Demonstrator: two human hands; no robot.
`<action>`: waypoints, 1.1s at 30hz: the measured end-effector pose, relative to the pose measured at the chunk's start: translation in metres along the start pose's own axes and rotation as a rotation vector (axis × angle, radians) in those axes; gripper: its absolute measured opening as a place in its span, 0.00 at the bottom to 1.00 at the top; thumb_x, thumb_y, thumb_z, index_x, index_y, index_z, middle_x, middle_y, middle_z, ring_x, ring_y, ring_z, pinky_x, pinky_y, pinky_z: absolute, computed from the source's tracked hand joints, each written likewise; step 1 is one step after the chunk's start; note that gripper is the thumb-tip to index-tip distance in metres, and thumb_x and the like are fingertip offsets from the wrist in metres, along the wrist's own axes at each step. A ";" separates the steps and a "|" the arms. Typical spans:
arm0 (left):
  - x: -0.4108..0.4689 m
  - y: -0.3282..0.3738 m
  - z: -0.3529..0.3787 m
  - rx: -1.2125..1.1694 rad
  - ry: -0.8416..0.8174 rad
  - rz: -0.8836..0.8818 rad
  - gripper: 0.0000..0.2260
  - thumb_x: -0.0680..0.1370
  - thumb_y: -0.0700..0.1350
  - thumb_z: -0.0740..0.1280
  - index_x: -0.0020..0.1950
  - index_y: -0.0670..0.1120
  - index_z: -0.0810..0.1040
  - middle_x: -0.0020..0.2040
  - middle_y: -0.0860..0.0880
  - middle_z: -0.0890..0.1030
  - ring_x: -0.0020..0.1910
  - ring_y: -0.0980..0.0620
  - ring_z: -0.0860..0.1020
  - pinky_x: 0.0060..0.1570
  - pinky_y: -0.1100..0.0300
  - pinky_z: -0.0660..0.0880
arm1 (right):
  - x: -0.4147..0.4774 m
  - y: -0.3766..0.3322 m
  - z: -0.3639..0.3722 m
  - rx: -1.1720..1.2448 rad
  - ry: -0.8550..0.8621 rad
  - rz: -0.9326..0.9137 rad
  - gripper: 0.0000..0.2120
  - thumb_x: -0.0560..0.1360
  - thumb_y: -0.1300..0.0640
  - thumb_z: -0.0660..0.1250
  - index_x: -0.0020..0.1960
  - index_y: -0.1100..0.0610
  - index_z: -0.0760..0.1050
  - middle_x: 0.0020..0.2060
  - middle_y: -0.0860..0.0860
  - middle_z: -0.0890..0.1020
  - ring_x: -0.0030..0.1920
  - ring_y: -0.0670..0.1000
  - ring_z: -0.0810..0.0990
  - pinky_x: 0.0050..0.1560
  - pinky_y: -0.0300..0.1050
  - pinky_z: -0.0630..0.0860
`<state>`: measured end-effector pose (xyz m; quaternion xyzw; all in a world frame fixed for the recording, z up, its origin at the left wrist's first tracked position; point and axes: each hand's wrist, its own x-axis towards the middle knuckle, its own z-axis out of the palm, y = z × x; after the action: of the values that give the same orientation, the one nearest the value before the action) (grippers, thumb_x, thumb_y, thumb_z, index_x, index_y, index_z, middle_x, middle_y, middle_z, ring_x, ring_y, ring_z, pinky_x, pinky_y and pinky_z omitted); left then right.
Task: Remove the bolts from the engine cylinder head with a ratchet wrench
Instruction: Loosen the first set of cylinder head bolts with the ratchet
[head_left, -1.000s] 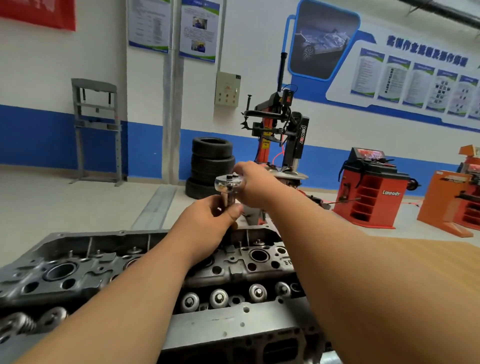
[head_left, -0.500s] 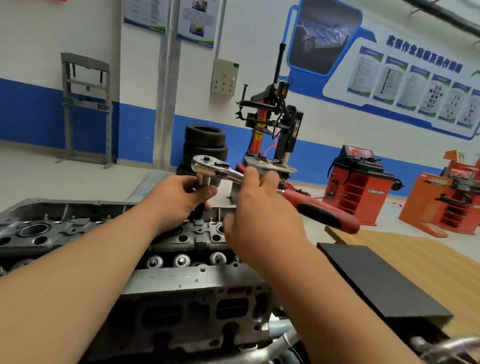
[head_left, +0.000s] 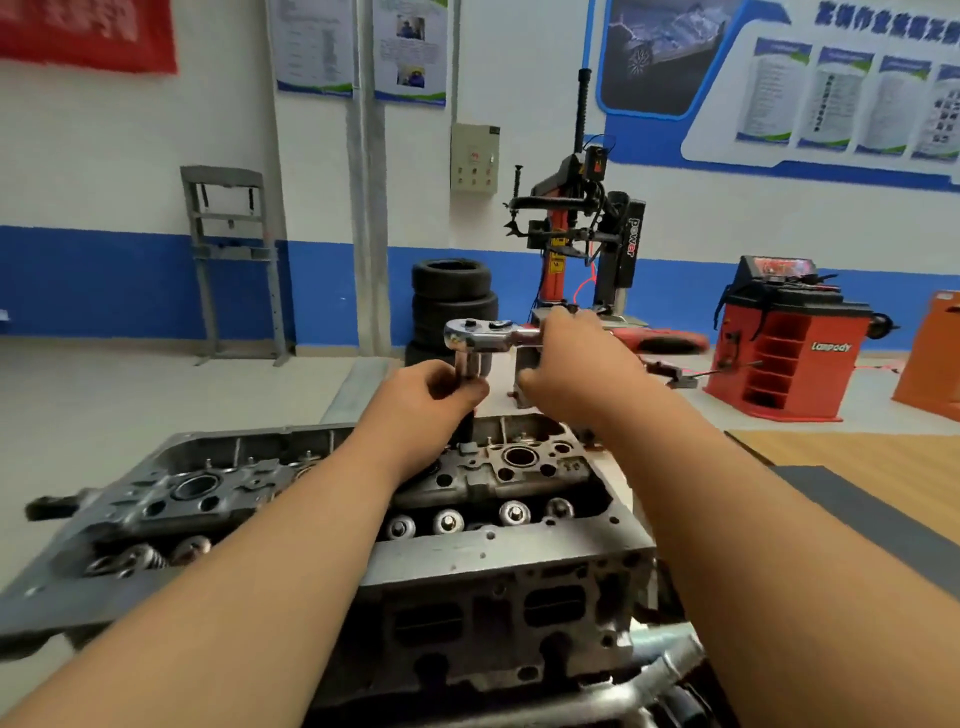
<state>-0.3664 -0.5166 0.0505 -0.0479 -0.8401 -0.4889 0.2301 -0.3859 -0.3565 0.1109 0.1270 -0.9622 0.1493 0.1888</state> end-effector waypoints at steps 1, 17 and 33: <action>-0.002 0.001 0.000 0.025 0.006 -0.001 0.06 0.76 0.54 0.68 0.49 0.54 0.80 0.45 0.58 0.82 0.46 0.61 0.78 0.42 0.67 0.69 | 0.011 -0.003 0.002 0.055 -0.039 -0.011 0.22 0.74 0.53 0.66 0.65 0.56 0.64 0.62 0.56 0.66 0.51 0.56 0.73 0.45 0.48 0.70; -0.006 0.007 -0.002 0.034 -0.025 -0.020 0.11 0.78 0.53 0.66 0.60 0.54 0.76 0.55 0.56 0.79 0.54 0.55 0.76 0.53 0.58 0.70 | -0.089 -0.041 -0.012 -0.234 0.027 -0.103 0.28 0.75 0.53 0.63 0.69 0.61 0.56 0.52 0.57 0.63 0.41 0.53 0.62 0.26 0.42 0.62; 0.005 0.000 0.003 -0.046 -0.076 0.020 0.03 0.81 0.52 0.61 0.51 0.58 0.73 0.40 0.58 0.83 0.39 0.66 0.78 0.36 0.70 0.70 | 0.051 -0.031 0.006 -0.005 -0.207 -0.006 0.17 0.76 0.55 0.63 0.62 0.61 0.69 0.56 0.57 0.74 0.50 0.57 0.76 0.49 0.51 0.74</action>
<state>-0.3714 -0.5150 0.0518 -0.0800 -0.8362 -0.5037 0.2016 -0.4244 -0.3968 0.1334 0.1441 -0.9766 0.1323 0.0890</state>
